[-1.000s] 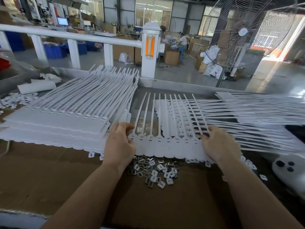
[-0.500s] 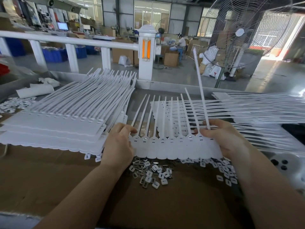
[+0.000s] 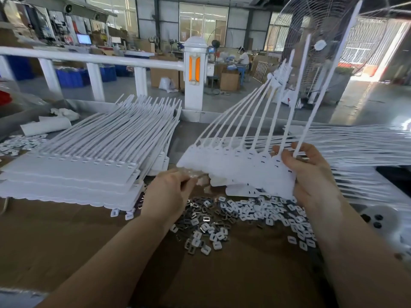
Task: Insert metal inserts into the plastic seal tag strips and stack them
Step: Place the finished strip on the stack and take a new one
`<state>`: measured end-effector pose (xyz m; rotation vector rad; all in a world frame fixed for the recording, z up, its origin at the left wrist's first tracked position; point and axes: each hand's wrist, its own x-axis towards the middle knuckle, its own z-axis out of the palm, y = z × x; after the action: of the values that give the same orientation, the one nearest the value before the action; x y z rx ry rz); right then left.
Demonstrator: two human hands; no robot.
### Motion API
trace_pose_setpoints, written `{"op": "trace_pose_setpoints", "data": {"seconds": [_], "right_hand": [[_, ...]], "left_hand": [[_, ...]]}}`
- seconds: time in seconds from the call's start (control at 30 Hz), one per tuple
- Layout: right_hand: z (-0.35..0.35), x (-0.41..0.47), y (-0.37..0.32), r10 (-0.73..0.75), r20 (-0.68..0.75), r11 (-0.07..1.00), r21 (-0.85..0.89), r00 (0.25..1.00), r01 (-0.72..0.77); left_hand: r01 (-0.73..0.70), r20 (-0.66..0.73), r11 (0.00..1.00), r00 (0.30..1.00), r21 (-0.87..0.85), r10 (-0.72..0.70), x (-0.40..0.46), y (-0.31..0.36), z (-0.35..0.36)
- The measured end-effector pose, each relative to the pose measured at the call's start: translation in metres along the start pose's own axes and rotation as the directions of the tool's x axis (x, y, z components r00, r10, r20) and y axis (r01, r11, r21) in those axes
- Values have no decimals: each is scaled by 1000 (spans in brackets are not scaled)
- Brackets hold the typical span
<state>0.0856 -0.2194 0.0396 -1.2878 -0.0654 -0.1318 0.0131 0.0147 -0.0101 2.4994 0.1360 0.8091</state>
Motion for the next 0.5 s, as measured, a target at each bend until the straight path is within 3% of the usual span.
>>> {"op": "trace_pose_setpoints", "data": {"seconds": [0.27,0.5], "right_hand": [[20,7,16,45,-232,994,107,972,-20],[34,18,39,64,-402,995,91,913,-30]], "left_hand": [[-5,185,1000,983,-20,9,2,14,6],[-13,223,1000,975,-16,16,-3,19,14]]}}
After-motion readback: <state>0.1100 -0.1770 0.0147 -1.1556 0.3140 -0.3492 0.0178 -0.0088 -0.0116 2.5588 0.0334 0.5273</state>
